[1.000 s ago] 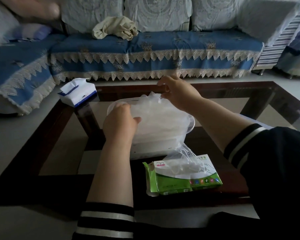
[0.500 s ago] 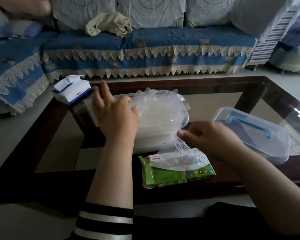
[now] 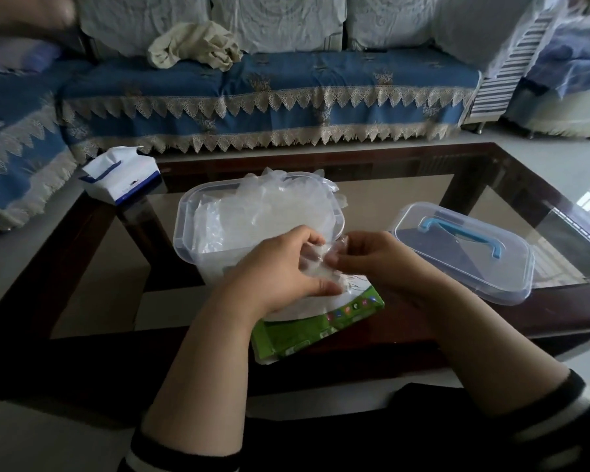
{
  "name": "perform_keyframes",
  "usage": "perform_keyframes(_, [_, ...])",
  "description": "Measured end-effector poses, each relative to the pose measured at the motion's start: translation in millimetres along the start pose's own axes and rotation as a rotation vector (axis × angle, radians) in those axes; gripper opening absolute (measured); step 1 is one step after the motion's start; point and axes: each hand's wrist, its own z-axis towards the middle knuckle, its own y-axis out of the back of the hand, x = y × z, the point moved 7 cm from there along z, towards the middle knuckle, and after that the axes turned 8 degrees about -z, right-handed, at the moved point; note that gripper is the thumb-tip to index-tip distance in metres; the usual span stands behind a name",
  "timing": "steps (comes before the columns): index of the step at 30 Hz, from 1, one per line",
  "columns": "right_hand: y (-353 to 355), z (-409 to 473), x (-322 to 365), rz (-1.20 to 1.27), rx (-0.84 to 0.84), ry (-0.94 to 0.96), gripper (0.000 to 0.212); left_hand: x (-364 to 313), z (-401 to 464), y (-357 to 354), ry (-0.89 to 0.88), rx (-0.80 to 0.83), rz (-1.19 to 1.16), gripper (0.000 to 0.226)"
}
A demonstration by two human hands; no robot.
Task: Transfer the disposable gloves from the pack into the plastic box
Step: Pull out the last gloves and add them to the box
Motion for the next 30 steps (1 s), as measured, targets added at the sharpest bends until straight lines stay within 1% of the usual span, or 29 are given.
perform_keyframes(2, [-1, 0, 5, 0.059, 0.008, 0.026, 0.042, 3, 2, -11, 0.018, 0.040, 0.079, 0.074])
perform_keyframes(4, [-2, 1, 8, 0.106, 0.001, 0.046, 0.045, 5, 7, -22, 0.014, 0.060, 0.152, 0.073])
perform_keyframes(5, [-2, 2, 9, 0.128, -0.003, 0.053, 0.042, 6, 9, -28, 0.010, 0.073, 0.156, 0.072])
perform_keyframes(7, [-1, 3, 10, 0.144, -0.021, 0.062, 0.027, 9, 13, -40, -0.013, 0.097, 0.167, 0.066])
perform_keyframes(9, [1, 1, 16, 0.185, -0.052, 0.090, 0.010, 16, 16, -50, -0.005, 0.118, 0.247, 0.047])
perform_keyframes(10, [4, 0, 18, 0.237, -0.072, 0.106, 0.006, 18, 17, -54, 0.003, 0.131, 0.313, 0.038])
perform_keyframes(12, [10, -2, 23, 0.409, -0.119, 0.135, 0.006, 22, 18, -58, 0.009, 0.158, 0.400, 0.032])
perform_keyframes(14, [20, -2, 27, 0.667, -0.136, 0.179, 0.007, 24, 19, -60, 0.003, 0.167, 0.398, 0.032])
perform_keyframes(16, [33, -1, 37, 0.960, -0.069, 0.273, 0.007, 24, 18, -63, -0.025, 0.181, 0.416, 0.035])
perform_keyframes(18, [46, -2, 48, 1.182, 0.039, 0.347, 0.014, 24, 16, -67, -0.037, 0.216, 0.399, 0.037])
perform_keyframes(19, [54, -3, 49, 1.189, 0.013, 0.352, 0.016, 22, 15, -66, -0.028, 0.229, 0.350, 0.038])
perform_keyframes(20, [63, -3, 46, 1.118, -0.078, 0.338, 0.016, 19, 14, -61, -0.015, 0.227, 0.277, 0.040])
perform_keyframes(22, [77, -9, 37, 0.877, -0.272, 0.294, 0.013, 8, 13, -43, 0.004, 0.189, 0.107, 0.043])
perform_keyframes(23, [77, -10, 35, 0.786, -0.307, 0.268, 0.011, 2, 10, -32, -0.003, 0.166, 0.014, 0.043])
perform_keyframes(25, [71, -10, 35, 0.662, -0.277, 0.233, 0.013, -14, 4, -12, -0.075, 0.127, -0.197, 0.052])
perform_keyframes(27, [62, -10, 39, 0.567, -0.222, 0.203, 0.019, -29, -2, 7, -0.203, 0.041, -0.388, 0.072])
perform_keyframes(29, [54, -9, 42, 0.489, -0.174, 0.200, 0.022, -34, -1, 21, -0.280, -0.111, -0.473, 0.089])
perform_keyframes(30, [50, -9, 43, 0.439, -0.150, 0.209, 0.024, -36, 1, 24, -0.290, -0.158, -0.473, 0.091])
